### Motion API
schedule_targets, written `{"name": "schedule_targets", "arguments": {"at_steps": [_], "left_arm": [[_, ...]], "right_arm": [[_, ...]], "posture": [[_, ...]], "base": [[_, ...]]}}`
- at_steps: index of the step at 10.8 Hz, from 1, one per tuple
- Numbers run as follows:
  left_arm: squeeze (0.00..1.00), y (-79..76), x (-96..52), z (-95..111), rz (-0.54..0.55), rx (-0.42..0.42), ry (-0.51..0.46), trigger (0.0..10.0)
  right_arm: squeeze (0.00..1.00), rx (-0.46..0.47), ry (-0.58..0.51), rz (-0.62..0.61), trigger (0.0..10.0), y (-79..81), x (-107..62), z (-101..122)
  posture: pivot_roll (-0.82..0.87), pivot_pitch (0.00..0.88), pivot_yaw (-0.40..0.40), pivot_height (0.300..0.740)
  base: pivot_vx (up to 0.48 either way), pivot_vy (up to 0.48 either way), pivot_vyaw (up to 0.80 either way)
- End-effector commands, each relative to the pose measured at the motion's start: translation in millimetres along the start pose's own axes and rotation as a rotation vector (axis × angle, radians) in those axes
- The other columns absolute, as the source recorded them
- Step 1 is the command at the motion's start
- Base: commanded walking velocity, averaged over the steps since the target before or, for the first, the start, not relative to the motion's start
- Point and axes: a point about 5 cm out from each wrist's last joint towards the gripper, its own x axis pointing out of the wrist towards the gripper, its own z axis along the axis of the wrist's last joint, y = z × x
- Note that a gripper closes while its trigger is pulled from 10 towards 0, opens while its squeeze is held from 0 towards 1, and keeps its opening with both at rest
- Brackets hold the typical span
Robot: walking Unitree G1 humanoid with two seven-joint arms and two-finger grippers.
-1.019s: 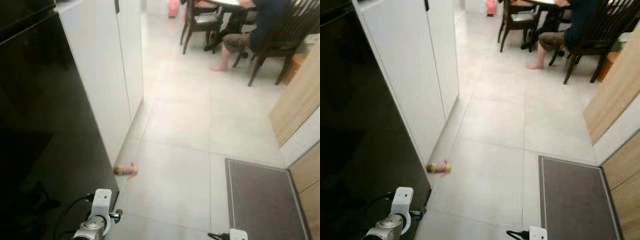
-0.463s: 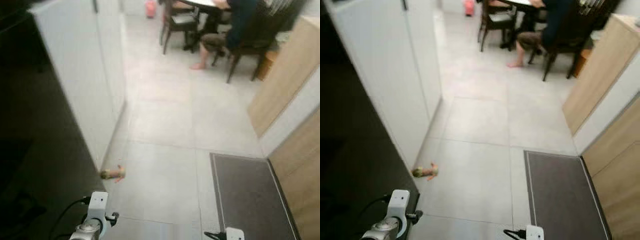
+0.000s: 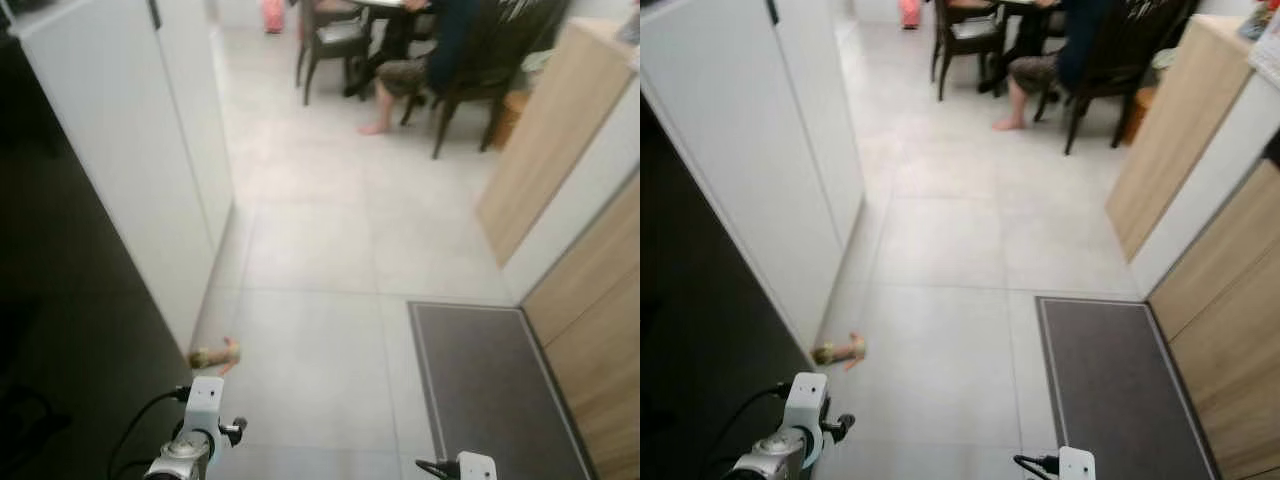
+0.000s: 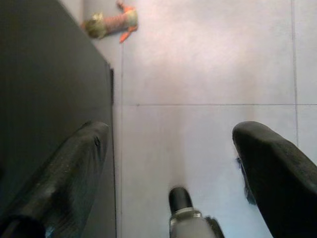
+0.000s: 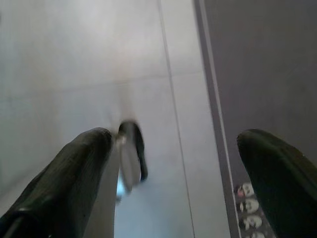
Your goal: Restocking fridge
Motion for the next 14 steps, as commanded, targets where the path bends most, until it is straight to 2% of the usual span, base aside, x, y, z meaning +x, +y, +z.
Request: {"name": "schedule_targets", "arguments": {"at_steps": [1, 14], "left_arm": [[0.00, 4.9, -1.6, -9.4, 0.010, 0.019, 0.037, 10.0], [0.00, 5.3, -1.4, -9.2, 0.011, 0.022, 0.045, 10.0]], "right_arm": [[0.00, 0.005, 0.022, 0.005, 10.0, 2.9, -1.5, -8.0], [0.00, 0.015, -0.007, 0.025, 10.0, 7.1, -0.3, -2.3]], "posture": [[-0.14, 0.028, -0.004, 0.731], [-0.14, 0.038, -0.005, 0.731]], "base": [[0.000, 0.000, 0.00], [0.000, 0.000, 0.00]]}}
